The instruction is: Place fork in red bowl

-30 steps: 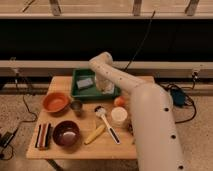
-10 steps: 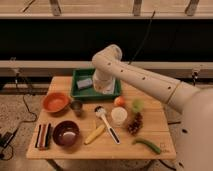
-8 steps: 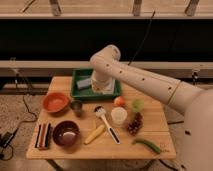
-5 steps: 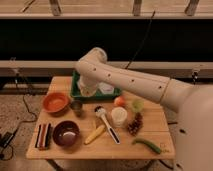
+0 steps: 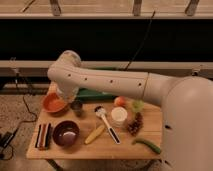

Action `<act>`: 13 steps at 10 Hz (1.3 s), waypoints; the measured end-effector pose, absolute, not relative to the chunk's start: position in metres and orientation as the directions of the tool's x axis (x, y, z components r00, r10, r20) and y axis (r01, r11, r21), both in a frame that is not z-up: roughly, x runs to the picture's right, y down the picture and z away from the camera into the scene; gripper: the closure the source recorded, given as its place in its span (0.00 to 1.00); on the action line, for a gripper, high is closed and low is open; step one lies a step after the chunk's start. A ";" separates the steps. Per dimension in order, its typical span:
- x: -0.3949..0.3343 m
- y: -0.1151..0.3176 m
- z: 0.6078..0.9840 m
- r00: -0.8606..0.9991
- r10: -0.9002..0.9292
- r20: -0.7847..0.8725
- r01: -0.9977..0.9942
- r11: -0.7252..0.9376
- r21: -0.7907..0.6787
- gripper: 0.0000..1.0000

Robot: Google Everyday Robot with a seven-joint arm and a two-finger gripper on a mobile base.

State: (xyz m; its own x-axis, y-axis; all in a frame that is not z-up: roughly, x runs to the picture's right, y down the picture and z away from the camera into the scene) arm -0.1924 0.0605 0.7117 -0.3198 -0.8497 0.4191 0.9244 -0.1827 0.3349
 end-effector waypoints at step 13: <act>-0.261 0.065 0.719 -0.478 -0.776 0.411 0.852 -0.296 0.432 1.00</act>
